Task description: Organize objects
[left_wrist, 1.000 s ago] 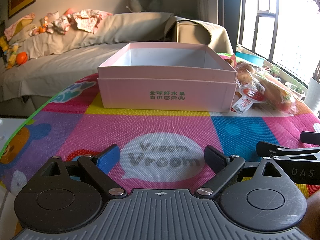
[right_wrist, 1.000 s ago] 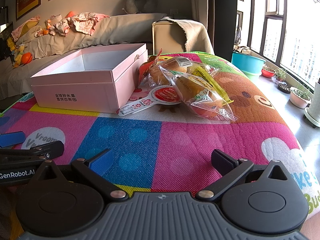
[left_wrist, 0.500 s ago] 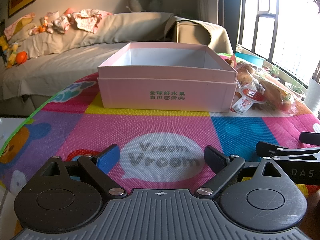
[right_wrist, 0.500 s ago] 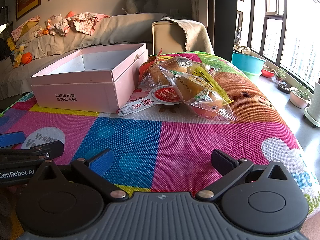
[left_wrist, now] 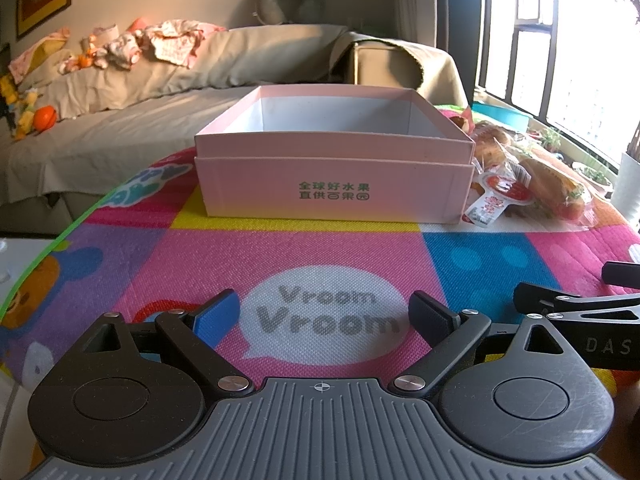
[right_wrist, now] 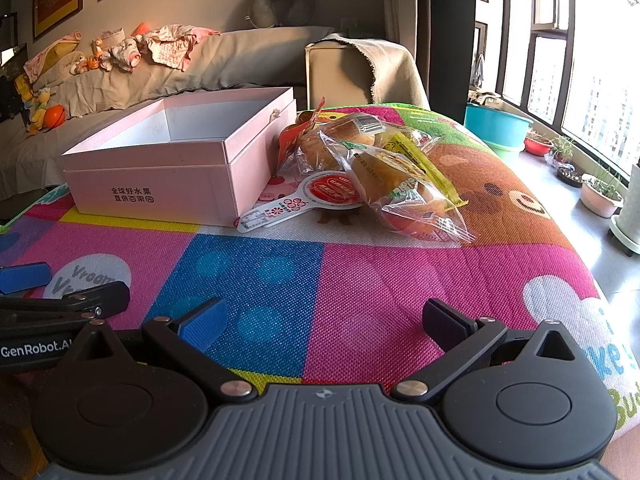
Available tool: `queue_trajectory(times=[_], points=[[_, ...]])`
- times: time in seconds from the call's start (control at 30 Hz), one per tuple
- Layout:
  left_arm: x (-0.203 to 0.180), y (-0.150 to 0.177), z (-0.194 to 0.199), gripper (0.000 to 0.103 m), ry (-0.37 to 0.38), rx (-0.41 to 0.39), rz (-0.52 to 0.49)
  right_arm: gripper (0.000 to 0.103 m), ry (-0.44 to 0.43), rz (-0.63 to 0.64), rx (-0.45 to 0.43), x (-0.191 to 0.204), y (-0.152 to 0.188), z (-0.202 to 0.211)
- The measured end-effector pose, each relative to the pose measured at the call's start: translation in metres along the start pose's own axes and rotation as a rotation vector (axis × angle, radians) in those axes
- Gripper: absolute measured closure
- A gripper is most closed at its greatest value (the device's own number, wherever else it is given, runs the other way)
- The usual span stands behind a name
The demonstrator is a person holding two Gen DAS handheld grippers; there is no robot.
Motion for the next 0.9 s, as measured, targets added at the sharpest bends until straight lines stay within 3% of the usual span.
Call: queue_trajectory(times=[0.37,0.5,0.57,0.67,0.7,0.77,0.9], points=[[-0.001,-0.002,0.0,0.008,0.021,0.004,-0.017,0.0,-0.027,0.025,0.099,-0.001,-0.002,-0.002],[0.013,-0.023,0.006,0.03,0.101,-0.003,0.043,0.0,-0.031,0.02,0.172,-0.001,-0.006,-0.006],[0.033,-0.048,0.01,0.03,0.076,-0.07,0.082,0.0,-0.033,0.023,0.194,-0.001,-0.007,-0.007],[0.068,-0.093,0.006,0.03,-0.024,-0.182,0.103,0.0,-0.032,0.026,0.213,0.0,-0.007,-0.007],[0.079,-0.104,-0.001,0.03,-0.055,-0.187,0.109,0.0,-0.033,0.029,0.215,0.001,-0.007,-0.007],[0.096,-0.119,-0.023,0.03,-0.089,-0.129,0.113,0.0,-0.038,0.035,0.212,0.001,-0.007,-0.007],[0.111,-0.125,-0.059,0.03,-0.068,-0.024,0.123,0.0,-0.076,0.061,0.211,-0.001,-0.009,-0.004]])
Point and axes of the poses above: each gripper's, at about its wrist camera, not at the fingertips, and z roughly against the way its jaws point, x to its left, y to its underside, the point moved 9 cm from there along -z, roughly the way its jaws point
